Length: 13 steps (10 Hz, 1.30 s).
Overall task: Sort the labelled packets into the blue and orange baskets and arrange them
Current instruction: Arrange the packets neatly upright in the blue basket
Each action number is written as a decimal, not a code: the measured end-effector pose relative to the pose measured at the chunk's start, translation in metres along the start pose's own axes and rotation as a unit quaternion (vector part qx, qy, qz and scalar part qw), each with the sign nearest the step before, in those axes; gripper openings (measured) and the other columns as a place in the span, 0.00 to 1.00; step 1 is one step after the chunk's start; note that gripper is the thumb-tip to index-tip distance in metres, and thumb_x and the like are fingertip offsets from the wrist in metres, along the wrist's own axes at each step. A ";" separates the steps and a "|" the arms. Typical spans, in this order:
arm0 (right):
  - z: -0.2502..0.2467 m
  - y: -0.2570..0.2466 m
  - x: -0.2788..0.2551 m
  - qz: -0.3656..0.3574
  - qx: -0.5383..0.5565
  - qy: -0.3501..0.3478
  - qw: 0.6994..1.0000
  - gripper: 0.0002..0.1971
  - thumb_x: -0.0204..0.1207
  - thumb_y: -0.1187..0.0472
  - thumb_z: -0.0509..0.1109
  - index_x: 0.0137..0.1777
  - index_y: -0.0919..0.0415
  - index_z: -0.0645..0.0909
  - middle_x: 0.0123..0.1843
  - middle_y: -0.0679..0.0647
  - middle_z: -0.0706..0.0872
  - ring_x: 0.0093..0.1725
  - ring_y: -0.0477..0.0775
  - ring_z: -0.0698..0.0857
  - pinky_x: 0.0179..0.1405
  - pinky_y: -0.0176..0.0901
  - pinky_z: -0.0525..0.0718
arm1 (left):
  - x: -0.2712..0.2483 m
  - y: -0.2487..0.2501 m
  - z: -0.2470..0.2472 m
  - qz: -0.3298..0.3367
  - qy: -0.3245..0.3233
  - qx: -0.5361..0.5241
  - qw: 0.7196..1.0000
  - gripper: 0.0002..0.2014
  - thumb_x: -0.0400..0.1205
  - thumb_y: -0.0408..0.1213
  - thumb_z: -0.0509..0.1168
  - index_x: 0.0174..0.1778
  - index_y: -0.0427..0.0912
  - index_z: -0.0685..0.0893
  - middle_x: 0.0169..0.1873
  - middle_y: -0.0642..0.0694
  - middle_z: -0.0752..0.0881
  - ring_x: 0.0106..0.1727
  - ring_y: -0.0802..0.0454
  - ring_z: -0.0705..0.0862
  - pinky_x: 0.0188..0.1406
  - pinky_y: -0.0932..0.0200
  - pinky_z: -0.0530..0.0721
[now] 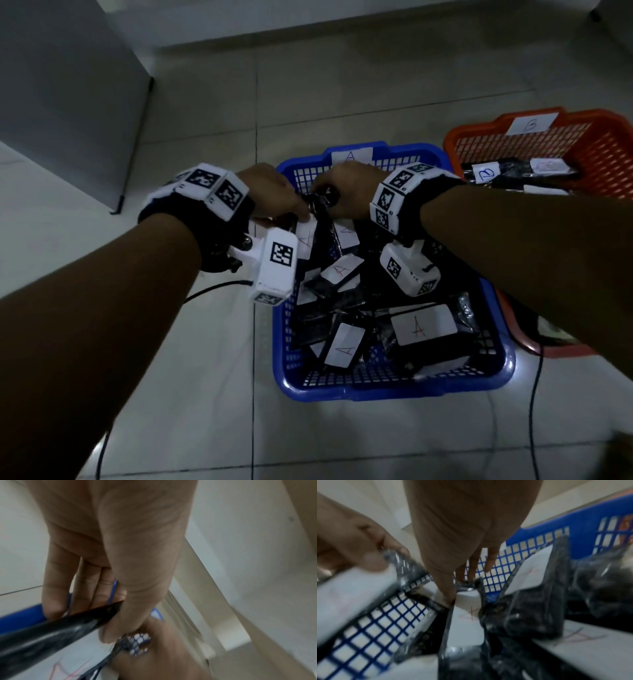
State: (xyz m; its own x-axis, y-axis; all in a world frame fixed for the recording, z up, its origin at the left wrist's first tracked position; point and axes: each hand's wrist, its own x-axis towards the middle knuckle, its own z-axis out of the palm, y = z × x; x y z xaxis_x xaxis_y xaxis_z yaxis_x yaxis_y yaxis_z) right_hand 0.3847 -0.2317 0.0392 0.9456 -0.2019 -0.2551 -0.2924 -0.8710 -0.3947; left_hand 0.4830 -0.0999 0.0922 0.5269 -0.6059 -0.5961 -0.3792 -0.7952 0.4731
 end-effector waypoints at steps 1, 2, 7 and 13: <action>0.008 -0.003 0.002 -0.032 -0.017 0.014 0.999 0.09 0.70 0.47 0.73 0.48 0.47 0.83 0.43 0.50 0.87 0.44 0.55 0.85 0.46 0.44 0.81 | -0.003 -0.011 -0.010 -0.003 0.028 -0.098 0.995 0.10 0.69 0.38 0.77 0.42 0.40 0.87 0.46 0.41 0.91 0.50 0.45 0.90 0.55 0.44 0.87; 0.009 -0.006 0.003 -0.027 -0.029 0.023 0.999 0.13 0.70 0.46 0.74 0.51 0.51 0.83 0.45 0.51 0.86 0.46 0.56 0.84 0.47 0.42 0.79 | -0.006 -0.019 -0.013 -0.009 0.062 -0.218 0.974 0.12 0.72 0.32 0.75 0.49 0.35 0.86 0.49 0.38 0.90 0.46 0.46 0.90 0.47 0.53 0.90; -0.004 -0.003 0.017 0.170 0.303 0.150 0.926 0.09 0.69 0.56 0.81 0.41 0.60 0.87 0.38 0.54 0.90 0.38 0.52 0.89 0.36 0.40 0.87 | -0.003 -0.037 -0.011 0.031 0.153 -0.414 0.897 0.07 0.73 0.28 0.73 0.42 0.39 0.82 0.52 0.33 0.88 0.48 0.43 0.89 0.42 0.55 0.90; -0.021 0.018 -0.011 0.169 0.120 0.103 0.973 0.05 0.73 0.61 0.69 0.42 0.59 0.87 0.46 0.58 0.89 0.44 0.60 0.88 0.48 0.54 0.89 | 0.002 -0.011 -0.001 0.076 0.122 -0.301 0.943 0.14 0.77 0.28 0.71 0.59 0.38 0.84 0.49 0.37 0.89 0.47 0.45 0.90 0.40 0.53 0.91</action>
State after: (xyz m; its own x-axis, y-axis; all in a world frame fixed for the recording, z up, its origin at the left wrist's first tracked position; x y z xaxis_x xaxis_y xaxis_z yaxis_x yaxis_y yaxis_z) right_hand 0.3718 -0.2548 0.0538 0.7916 -0.5645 -0.2341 -0.5924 -0.6149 -0.5205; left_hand 0.4889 -0.0921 0.0863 0.6880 -0.6303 -0.3597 -0.0020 -0.4972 0.8676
